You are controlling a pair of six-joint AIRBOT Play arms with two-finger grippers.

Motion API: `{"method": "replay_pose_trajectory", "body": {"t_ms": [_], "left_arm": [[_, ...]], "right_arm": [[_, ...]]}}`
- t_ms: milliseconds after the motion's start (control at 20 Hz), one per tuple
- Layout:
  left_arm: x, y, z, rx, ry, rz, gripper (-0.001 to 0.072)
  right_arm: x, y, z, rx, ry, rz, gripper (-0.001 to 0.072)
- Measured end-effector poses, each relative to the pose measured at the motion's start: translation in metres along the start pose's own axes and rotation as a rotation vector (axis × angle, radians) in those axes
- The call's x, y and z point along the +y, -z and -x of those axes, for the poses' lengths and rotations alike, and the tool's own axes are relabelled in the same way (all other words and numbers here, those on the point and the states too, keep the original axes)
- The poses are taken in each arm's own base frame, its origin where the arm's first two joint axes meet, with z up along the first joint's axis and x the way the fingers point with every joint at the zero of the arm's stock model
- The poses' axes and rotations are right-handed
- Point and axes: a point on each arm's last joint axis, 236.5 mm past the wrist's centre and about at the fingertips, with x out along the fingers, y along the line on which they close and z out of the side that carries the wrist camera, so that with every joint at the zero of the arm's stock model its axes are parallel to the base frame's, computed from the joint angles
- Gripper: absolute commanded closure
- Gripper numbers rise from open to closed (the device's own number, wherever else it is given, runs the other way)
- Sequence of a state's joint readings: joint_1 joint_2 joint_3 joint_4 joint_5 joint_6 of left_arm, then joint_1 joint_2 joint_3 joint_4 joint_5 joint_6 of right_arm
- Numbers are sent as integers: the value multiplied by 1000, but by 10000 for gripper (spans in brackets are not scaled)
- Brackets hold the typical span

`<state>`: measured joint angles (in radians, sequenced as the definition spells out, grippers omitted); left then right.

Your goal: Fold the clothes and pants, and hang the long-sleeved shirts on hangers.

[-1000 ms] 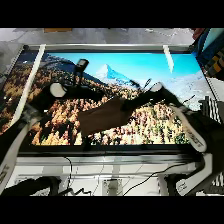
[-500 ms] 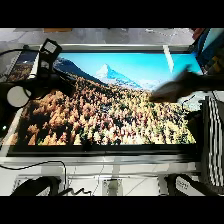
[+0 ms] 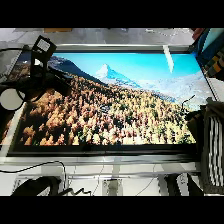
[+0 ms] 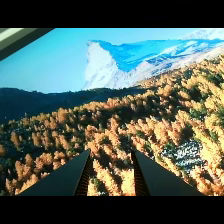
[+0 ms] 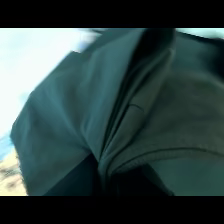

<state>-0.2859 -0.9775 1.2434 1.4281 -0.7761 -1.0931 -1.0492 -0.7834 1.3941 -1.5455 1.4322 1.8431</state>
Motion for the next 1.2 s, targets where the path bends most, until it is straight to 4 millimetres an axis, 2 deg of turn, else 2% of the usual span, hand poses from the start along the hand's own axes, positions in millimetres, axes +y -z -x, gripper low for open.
{"method": "replay_pose_trajectory", "body": {"t_ms": [100,150,200,250,350,400,550,700,850,1050,1200], "left_arm": [[0,0,0,0,0,0,427],[0,0,0,0,0,0,427],[0,0,0,-1,-1,0,427],[0,0,0,-1,-1,0,427],[0,0,0,-1,-1,0,427],[0,0,0,-1,-1,0,427],[0,0,0,-1,-1,0,427],[0,0,0,-1,-1,0,427],[0,0,0,-1,-1,0,427],[0,0,0,-1,-1,0,427],[0,0,0,-1,-1,0,427]], "right_arm": [[-34,0,5,-3,95,-89,675],[-46,-1,8,-8,128,-132,506],[-54,-2,9,-17,152,-166,260],[-60,-2,10,-20,168,-194,114],[-66,-2,9,-16,185,-234,124],[-69,-1,9,-14,190,-246,178],[-64,0,4,5,165,-271,687],[-36,4,-2,41,59,-246,698],[17,11,-4,70,-95,-50,699],[90,48,1,124,-253,364,699],[123,78,7,149,-303,619,699]]}}
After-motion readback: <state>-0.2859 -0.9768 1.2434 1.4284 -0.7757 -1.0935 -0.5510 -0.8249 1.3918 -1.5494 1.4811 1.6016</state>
